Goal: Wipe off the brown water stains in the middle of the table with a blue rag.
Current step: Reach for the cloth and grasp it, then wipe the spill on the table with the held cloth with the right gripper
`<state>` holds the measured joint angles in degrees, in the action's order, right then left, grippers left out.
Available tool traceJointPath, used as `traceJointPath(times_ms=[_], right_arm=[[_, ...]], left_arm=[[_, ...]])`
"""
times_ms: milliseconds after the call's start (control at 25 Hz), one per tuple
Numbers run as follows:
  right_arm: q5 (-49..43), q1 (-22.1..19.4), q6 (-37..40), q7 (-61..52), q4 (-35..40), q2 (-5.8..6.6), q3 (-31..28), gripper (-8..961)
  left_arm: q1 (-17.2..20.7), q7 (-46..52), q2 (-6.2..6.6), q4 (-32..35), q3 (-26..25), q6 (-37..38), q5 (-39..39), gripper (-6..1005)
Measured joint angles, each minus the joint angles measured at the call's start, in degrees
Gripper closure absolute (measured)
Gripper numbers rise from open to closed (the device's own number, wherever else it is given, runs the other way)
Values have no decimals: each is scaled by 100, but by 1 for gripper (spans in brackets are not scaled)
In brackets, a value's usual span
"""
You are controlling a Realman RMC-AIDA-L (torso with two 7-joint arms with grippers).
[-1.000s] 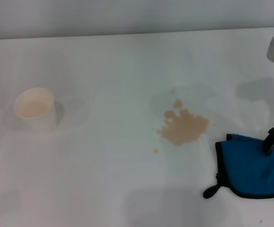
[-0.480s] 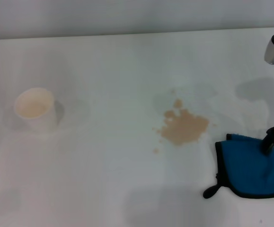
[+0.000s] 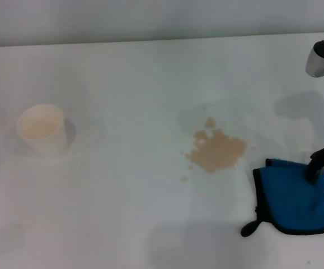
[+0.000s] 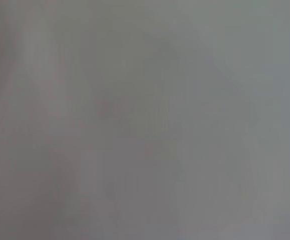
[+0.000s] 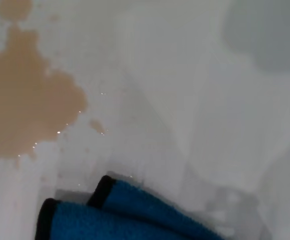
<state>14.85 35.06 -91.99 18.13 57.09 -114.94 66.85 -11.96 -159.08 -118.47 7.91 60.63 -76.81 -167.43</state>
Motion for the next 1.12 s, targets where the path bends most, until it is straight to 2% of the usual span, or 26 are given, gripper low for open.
traceJointPath(times_ms=[240,440,760,1000,1120], right_arm=[[24,44,-10,49,-6,-20,2,453],[76,68,-14,152,-16,-37,3,684],[704,122,162,503,30,-38,-3,808],[866,330,485,690,-149,-43,142,911],[887,478,681,760,-371,-46,221,911]], left_arm=[[-1,-1,0,0,1,9,0,196],[-7,-1,0,0,-21,9,0,196],[-8,-1,0,0,-26,9,0,197],[-8,-1,0,0,-25,8,0,196],[-2,0,0,0,-25,3,-2,197]])
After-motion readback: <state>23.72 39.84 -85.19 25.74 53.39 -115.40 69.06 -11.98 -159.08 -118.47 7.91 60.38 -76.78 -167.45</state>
